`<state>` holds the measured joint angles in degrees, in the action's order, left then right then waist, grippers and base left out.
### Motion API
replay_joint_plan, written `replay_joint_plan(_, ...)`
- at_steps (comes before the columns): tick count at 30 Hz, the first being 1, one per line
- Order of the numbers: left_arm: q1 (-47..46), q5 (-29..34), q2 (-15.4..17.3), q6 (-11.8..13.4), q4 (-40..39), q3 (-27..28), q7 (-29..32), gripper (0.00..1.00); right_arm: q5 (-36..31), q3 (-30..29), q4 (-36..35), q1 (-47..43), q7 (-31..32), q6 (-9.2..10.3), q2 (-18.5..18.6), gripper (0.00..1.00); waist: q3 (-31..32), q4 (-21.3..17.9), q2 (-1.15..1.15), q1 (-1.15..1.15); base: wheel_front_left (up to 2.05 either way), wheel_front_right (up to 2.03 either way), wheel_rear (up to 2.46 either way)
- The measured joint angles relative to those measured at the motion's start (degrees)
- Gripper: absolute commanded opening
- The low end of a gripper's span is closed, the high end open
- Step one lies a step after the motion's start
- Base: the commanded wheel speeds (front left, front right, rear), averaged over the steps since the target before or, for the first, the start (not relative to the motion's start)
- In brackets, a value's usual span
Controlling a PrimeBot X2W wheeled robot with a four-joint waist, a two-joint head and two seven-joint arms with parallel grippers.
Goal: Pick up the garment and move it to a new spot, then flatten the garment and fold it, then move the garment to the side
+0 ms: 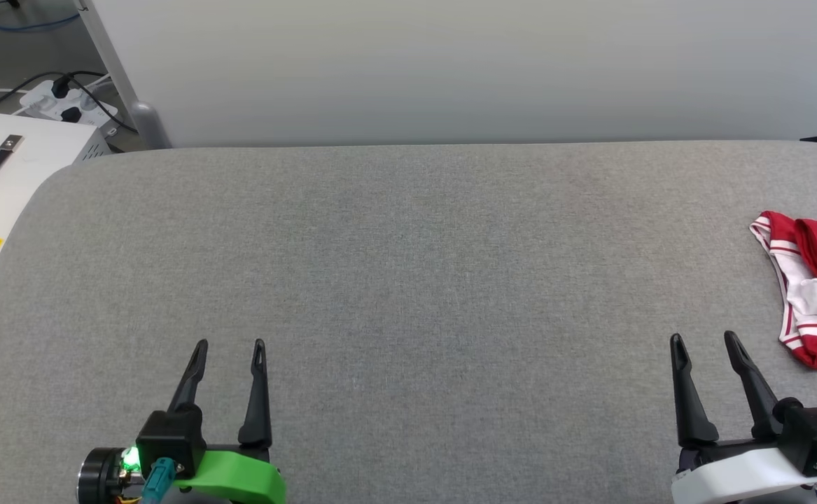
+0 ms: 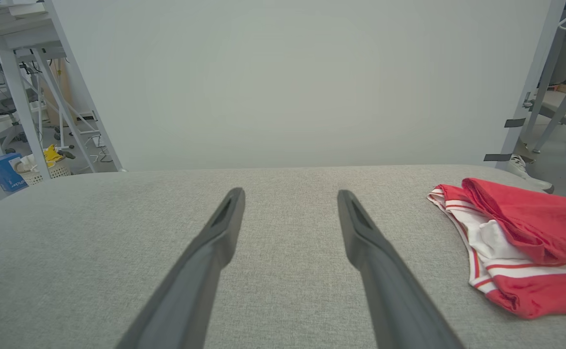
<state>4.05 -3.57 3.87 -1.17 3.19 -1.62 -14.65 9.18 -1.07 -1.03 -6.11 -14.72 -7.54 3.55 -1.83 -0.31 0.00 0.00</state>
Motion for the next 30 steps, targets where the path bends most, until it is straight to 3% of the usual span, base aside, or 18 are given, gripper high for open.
replay_joint_plan(30,-0.1,0.3,0.0,0.0,-0.3,0.1,2.7,0.0,-1.0,0.0,0.1,0.4,2.7,0.0,0.0,0.0,0.4,0.1,0.0,0.0,0.0,0.0,0.0)
